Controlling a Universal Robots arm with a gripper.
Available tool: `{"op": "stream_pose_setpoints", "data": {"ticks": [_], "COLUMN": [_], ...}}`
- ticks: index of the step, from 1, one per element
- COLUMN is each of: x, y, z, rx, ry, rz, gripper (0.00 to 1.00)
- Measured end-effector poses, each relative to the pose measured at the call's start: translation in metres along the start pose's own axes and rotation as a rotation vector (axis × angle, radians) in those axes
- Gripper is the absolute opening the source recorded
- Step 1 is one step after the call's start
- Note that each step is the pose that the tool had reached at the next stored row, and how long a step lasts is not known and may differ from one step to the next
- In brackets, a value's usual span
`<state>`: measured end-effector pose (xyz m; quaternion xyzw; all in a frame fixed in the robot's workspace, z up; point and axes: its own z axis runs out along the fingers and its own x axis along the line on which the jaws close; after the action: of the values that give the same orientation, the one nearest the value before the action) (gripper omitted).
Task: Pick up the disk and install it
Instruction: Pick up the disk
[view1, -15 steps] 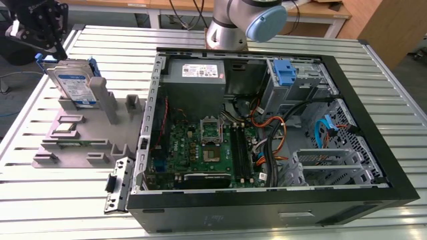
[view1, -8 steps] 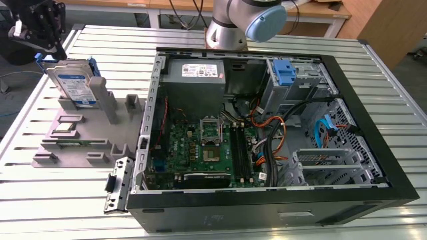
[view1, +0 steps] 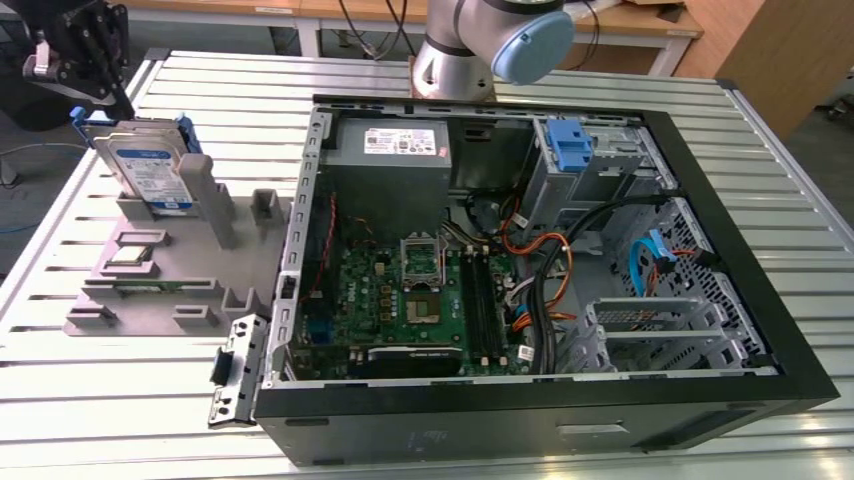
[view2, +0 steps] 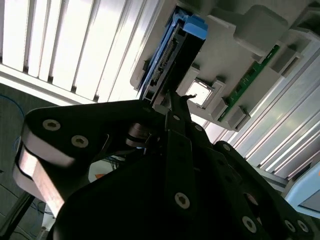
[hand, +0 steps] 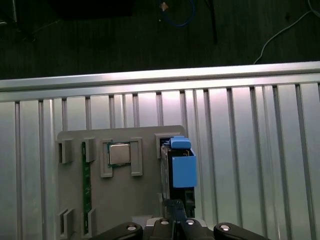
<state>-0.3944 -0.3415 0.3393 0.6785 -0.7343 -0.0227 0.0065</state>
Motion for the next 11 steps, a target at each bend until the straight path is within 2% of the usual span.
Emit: {"op": "stream_pose_setpoints", "data": {"ticks": [5,7,11], "x": [0.0000,0.0001,0.0000], "y": [0.0001,0.0000,0.0000], "z": [0.0000,0.0001,0.0005], "rx": [-0.0002,-0.0006,-0.0006], "ry": [-0.0006,-0.0051,-0.0061], "rz": [0.000,0.000,0.000], "gripper": [0.10,0.10,0.10]}}
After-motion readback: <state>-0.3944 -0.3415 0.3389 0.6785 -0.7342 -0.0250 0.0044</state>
